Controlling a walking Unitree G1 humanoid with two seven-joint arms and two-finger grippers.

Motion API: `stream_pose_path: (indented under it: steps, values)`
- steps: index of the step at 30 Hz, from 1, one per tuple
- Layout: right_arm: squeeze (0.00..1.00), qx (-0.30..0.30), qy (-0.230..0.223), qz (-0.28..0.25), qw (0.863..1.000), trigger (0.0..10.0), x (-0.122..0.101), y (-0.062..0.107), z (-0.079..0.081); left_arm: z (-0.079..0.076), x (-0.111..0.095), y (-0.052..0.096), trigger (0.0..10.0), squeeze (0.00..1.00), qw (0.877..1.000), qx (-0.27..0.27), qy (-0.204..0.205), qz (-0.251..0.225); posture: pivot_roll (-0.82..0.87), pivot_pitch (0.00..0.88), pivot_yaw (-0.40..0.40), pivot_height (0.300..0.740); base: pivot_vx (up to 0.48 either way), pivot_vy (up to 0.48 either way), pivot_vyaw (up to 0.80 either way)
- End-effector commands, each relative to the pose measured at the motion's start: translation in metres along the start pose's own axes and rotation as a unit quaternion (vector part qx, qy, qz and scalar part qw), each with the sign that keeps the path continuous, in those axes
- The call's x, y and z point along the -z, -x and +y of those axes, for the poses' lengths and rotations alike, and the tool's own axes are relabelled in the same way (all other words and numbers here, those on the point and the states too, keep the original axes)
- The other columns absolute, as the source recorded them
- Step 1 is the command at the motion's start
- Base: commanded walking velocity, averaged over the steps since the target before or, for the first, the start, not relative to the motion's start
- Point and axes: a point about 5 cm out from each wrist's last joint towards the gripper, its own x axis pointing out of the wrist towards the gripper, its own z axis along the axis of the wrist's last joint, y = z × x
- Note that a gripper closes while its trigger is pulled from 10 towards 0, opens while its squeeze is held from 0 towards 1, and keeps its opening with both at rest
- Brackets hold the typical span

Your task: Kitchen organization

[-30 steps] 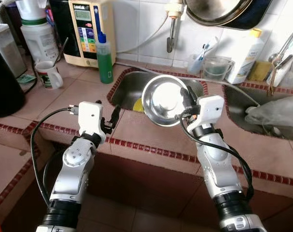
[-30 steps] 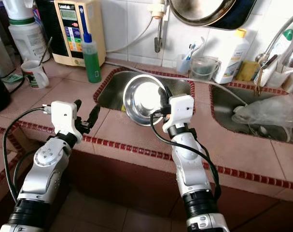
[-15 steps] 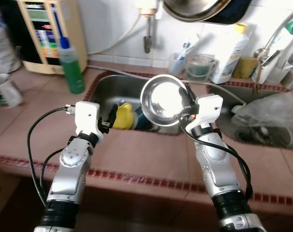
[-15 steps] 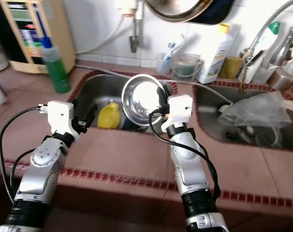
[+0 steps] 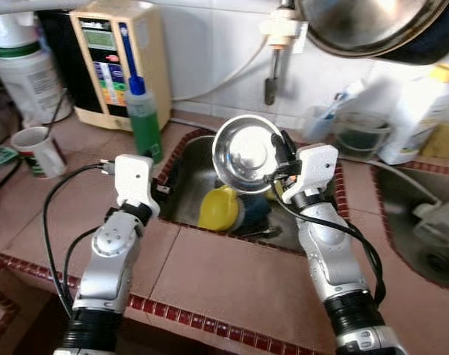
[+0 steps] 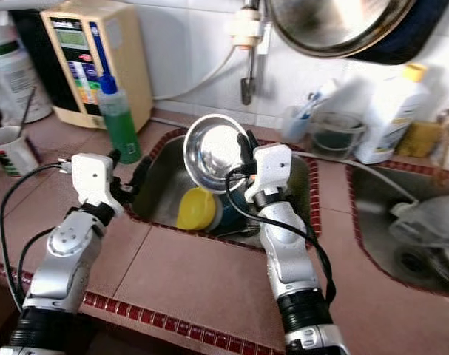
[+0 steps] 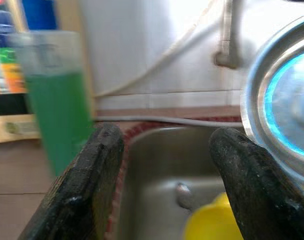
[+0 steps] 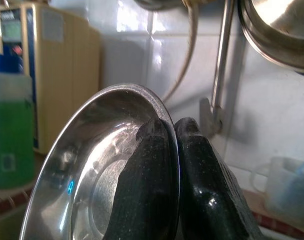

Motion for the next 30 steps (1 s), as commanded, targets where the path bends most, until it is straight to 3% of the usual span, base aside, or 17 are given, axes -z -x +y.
stream_pose_path:
  steps: [1,11,14,23,30]
  values:
    - [0.0,0.006,0.0,0.003,1.0,10.0,0.0,-0.001,-0.003,-0.001,-0.003,0.002,10.0,0.0,1.0,0.011,-0.005,-0.004,-0.04,0.0,-0.013,0.74,0.0,0.0,0.0]
    - [0.0,0.015,0.014,0.03,0.999,10.0,0.007,0.0,-0.02,-0.023,-0.006,0.014,10.0,0.0,0.995,0.096,-0.013,-0.008,-0.04,0.0,0.0,0.74,0.0,0.0,0.0]
    - [0.0,0.024,0.025,0.041,0.999,10.0,0.011,0.002,-0.026,-0.034,-0.003,0.024,10.0,0.0,0.991,0.133,-0.003,0.005,-0.06,0.0,0.013,0.74,0.0,0.0,0.0]
    - [0.0,0.051,0.026,0.06,0.997,10.0,0.019,0.013,-0.038,-0.052,0.001,0.036,10.0,0.0,0.982,0.187,0.002,0.024,-0.09,0.0,0.044,0.74,0.0,0.0,0.0]
    - [0.0,0.068,0.022,0.067,0.995,10.0,0.022,0.017,-0.043,-0.057,-0.001,0.038,10.0,0.0,0.979,0.203,0.004,0.029,-0.09,0.017,0.06,0.74,0.0,0.0,0.0]
